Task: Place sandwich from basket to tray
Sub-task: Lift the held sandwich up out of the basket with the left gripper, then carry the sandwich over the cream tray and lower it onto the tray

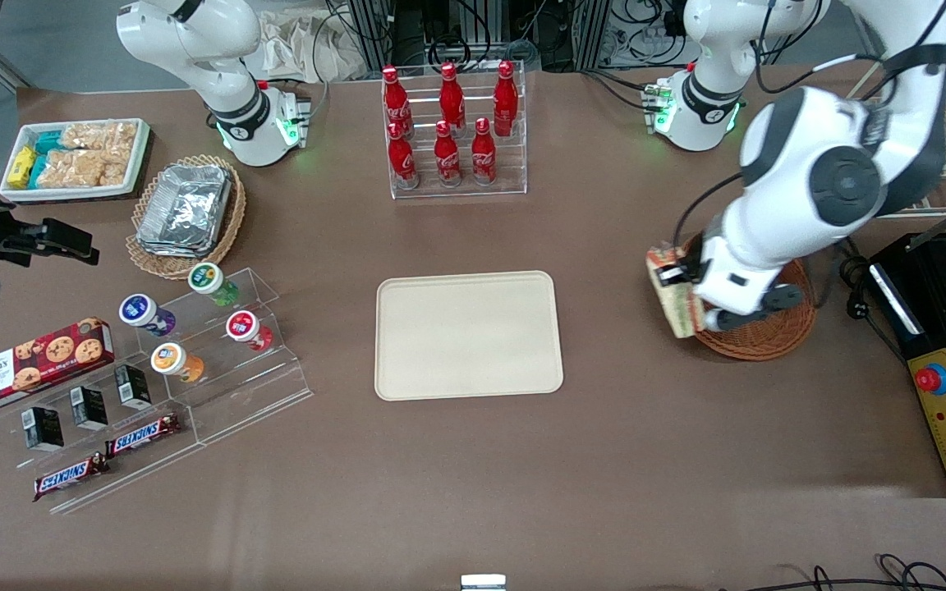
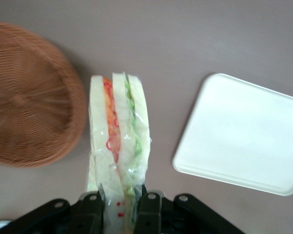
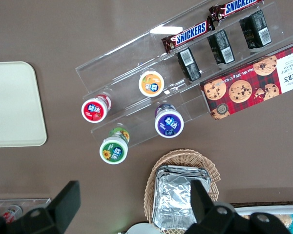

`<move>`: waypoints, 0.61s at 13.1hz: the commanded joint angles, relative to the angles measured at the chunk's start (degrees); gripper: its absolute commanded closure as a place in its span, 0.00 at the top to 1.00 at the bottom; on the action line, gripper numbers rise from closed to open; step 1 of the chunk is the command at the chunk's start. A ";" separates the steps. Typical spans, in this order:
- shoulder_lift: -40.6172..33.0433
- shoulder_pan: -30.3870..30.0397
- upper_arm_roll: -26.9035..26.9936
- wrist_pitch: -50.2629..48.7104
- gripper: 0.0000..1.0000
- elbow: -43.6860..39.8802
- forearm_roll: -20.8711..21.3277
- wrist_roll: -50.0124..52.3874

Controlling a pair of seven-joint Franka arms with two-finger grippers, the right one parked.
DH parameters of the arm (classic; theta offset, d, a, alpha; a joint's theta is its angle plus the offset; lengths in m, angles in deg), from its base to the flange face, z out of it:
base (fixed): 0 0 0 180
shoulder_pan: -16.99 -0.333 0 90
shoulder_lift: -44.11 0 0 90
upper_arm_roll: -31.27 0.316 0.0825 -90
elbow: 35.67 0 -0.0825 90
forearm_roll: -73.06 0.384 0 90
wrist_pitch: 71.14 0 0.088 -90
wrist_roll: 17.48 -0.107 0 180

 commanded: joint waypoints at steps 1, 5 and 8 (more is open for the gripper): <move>7.19 2.76 -2.88 7.52 0.00 -0.83 -0.76 -0.63; 12.65 7.69 -2.70 22.88 0.00 5.05 1.08 0.16; 16.78 10.07 -2.53 29.42 0.00 6.03 6.78 4.72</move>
